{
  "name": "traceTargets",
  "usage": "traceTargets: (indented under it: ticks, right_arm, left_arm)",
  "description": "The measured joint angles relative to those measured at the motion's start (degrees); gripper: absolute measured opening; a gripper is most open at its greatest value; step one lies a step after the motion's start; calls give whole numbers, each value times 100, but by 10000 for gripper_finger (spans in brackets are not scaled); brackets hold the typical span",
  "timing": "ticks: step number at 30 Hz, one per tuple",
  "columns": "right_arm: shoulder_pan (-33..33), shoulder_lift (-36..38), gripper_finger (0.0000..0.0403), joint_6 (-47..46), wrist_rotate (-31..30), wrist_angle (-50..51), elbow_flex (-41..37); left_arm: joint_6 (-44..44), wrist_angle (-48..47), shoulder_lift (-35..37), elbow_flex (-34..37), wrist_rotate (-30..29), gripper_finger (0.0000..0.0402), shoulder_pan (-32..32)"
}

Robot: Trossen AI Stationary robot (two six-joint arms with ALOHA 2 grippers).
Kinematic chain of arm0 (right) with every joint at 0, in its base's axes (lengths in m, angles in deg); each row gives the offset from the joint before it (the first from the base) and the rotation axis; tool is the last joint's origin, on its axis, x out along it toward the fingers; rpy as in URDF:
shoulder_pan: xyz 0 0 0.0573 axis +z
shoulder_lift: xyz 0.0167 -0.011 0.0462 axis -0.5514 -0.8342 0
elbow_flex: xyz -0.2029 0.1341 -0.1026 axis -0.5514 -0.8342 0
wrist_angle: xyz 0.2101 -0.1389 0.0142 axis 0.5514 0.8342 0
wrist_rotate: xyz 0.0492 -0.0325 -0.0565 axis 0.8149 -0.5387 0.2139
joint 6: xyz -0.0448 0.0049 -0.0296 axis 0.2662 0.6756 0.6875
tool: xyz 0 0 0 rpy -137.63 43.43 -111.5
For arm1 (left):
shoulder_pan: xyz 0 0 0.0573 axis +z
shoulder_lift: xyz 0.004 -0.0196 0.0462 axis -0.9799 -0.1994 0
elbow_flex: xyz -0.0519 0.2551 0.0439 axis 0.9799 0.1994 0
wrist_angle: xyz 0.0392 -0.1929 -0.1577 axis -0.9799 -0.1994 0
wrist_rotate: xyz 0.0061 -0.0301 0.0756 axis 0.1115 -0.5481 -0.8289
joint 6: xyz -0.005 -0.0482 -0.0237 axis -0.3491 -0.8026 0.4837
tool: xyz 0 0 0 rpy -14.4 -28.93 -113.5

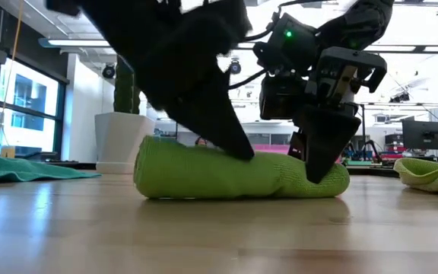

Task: Roll microfiber towels into tight, uniform cylinder then place into a basket
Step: Put the green microfiber cloth into the pink bin

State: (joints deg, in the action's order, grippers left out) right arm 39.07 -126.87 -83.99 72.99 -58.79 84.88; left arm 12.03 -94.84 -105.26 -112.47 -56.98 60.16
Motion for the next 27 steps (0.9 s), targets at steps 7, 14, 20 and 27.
traceTargets:
  ticks: [7,14,20,27]
  right_arm:
    - [0,6,12,76,-10,0,7]
    - [0,13,31,288,-66,2,9]
    - [-22,56,89,747,-64,104,22]
    - [-315,600,127,923,-112,658,22]
  left_arm:
    - [-124,-24,-276,-11,244,204,150]
    - [-595,-40,-314,-15,698,204,281]
    - [-729,-17,-405,-26,939,176,301]
    - [-725,25,-420,-24,1000,79,311]
